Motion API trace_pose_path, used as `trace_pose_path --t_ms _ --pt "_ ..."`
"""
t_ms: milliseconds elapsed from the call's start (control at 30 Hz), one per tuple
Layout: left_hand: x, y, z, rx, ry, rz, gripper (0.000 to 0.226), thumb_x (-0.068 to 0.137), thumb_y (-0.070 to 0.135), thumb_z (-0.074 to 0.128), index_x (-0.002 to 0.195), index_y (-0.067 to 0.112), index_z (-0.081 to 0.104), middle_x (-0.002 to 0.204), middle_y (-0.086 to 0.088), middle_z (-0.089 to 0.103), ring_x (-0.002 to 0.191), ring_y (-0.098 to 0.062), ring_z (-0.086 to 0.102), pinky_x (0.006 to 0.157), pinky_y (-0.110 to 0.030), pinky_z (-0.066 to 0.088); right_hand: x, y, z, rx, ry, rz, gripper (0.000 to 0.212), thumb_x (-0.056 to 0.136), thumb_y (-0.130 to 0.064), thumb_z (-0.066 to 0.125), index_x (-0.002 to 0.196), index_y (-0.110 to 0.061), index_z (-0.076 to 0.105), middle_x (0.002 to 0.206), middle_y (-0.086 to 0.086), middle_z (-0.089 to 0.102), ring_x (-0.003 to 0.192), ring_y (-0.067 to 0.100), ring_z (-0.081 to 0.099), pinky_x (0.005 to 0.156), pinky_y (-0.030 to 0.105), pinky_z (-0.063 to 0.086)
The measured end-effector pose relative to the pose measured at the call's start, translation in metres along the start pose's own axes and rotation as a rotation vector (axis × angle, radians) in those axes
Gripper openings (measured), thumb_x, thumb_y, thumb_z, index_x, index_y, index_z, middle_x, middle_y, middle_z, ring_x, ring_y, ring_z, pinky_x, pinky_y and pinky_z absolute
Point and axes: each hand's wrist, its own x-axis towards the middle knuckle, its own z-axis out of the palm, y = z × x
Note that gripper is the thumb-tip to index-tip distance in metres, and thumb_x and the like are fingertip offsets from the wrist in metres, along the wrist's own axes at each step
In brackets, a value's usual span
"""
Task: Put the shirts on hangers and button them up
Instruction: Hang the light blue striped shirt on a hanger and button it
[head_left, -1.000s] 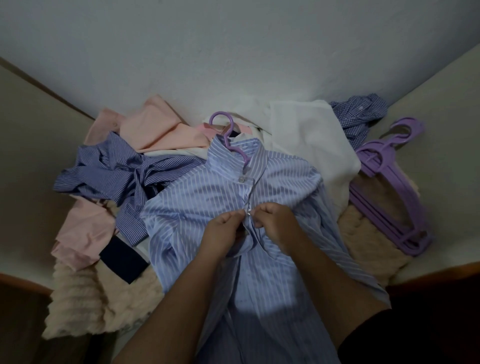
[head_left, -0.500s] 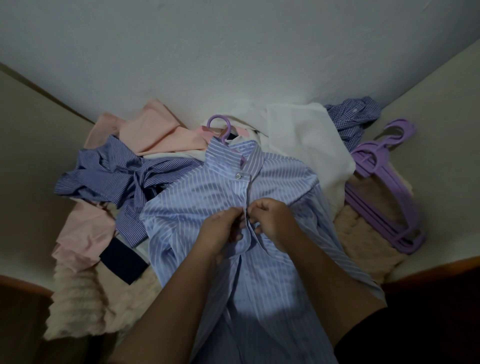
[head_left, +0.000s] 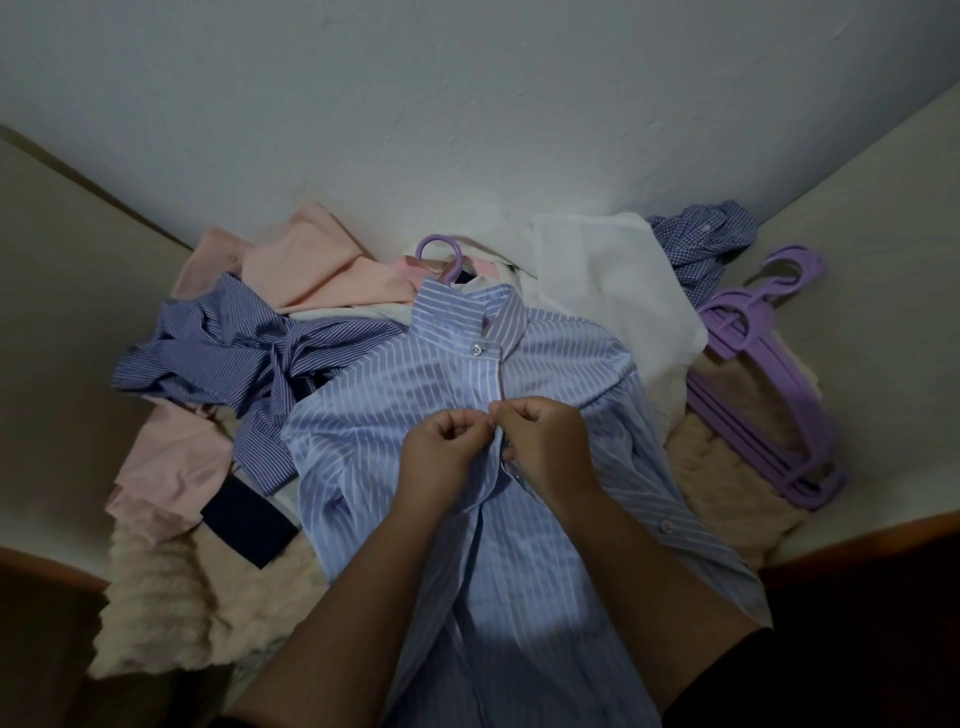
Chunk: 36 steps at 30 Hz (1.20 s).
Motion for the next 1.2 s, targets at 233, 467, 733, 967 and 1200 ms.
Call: trace_pose_path --t_ms 233,467,733,967,1200 --pt "0.002 0.005 -0.004 0.007 -0.075 -0.024 0.011 0.084 0.016 0.072 0.076 0.009 0.071 0.066 -0.002 0.066 0.061 -0.010 0.057 0.063 -0.026 0.047 0.007 0.005 0.001 -0.029 0.029 -0.087 0.012 0.087 -0.012 0.063 0.093 -0.016 0.054 0.075 0.012 0.066 0.064 0.020 0.059 0.061 0.026 0.046" --pt "0.005 0.017 -0.009 -0.080 -0.173 -0.137 0.012 0.085 0.015 0.070 0.076 0.006 0.070 0.061 -0.009 0.060 0.053 -0.016 0.050 0.053 -0.027 0.041 0.012 0.009 0.000 -0.104 -0.019 -0.216 0.023 0.088 -0.007 0.060 0.099 -0.019 0.044 0.071 0.002 0.060 0.056 0.003 0.053 0.056 0.018 0.040" --pt "0.006 0.008 -0.002 0.191 -0.027 0.122 0.013 0.081 0.013 0.074 0.070 0.009 0.067 0.073 -0.009 0.069 0.067 -0.012 0.063 0.065 -0.027 0.053 0.015 0.009 -0.001 -0.102 -0.046 -0.165 0.019 0.089 -0.017 0.063 0.095 -0.017 0.045 0.060 -0.003 0.052 0.051 0.008 0.047 0.046 0.014 0.035" --pt "0.010 0.013 -0.013 -0.009 -0.164 -0.113 0.011 0.081 0.014 0.073 0.083 0.003 0.073 0.076 -0.016 0.065 0.069 -0.021 0.057 0.066 -0.032 0.047 0.018 0.017 -0.001 -0.129 -0.034 -0.235 0.018 0.089 -0.011 0.061 0.093 -0.017 0.045 0.056 -0.004 0.046 0.046 0.005 0.045 0.049 0.015 0.032" --pt "0.026 0.021 -0.022 -0.125 -0.270 -0.389 0.009 0.090 0.015 0.061 0.085 0.010 0.067 0.061 0.000 0.060 0.052 -0.007 0.053 0.041 -0.018 0.033 0.025 0.021 0.000 0.033 -0.154 -0.175 0.037 0.087 0.006 0.057 0.093 -0.029 0.043 0.067 0.007 0.053 0.054 0.011 0.050 0.056 0.026 0.042"
